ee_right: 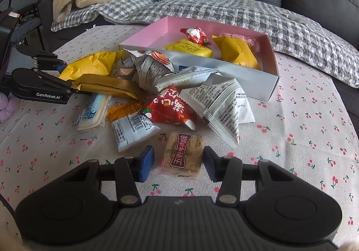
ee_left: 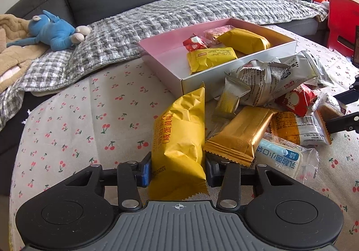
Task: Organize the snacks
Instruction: 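Grasp the yellow wafer bag with the left gripper while the right gripper grasps the brown biscuit pack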
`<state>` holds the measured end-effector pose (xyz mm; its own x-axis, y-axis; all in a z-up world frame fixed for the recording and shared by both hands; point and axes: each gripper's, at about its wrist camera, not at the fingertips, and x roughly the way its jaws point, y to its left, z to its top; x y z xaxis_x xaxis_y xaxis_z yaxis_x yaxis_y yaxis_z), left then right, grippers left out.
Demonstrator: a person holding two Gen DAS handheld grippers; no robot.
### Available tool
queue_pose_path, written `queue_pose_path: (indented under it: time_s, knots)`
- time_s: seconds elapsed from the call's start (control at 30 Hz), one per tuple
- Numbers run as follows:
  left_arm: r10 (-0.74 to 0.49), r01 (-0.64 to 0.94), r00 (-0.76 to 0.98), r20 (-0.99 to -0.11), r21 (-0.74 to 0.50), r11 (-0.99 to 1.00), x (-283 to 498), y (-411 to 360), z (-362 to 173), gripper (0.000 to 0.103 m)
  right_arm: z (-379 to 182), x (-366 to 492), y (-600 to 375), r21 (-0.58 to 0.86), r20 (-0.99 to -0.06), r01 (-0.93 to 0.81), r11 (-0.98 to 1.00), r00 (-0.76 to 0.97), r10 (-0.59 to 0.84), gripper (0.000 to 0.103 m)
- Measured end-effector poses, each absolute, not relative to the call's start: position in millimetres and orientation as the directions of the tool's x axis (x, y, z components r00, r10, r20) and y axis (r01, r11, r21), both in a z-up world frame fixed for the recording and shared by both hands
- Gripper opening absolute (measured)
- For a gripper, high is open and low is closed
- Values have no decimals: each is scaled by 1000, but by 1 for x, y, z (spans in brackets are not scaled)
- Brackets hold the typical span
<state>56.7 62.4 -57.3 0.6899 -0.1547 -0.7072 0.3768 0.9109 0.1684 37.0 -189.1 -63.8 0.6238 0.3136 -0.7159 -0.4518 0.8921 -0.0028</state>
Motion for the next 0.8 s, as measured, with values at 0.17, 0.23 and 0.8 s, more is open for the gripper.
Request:
queue_pose_path:
  time_s: [0.17,0.23,0.8]
  knots:
    - [-141,354,689,-711,161,921,58,64,-55,39,-63,39,-192,9,-723,-435,900,619,306,32]
    - [-136,341,688,-713,152,928,59,65,-54,38,-62,39,-192,8,-726,-432,902,618,302,32]
    - [-121,210,690,-713,37,977,62,83,-36,36,-41,35,-204,94,-699,-406,909,624,351,32]
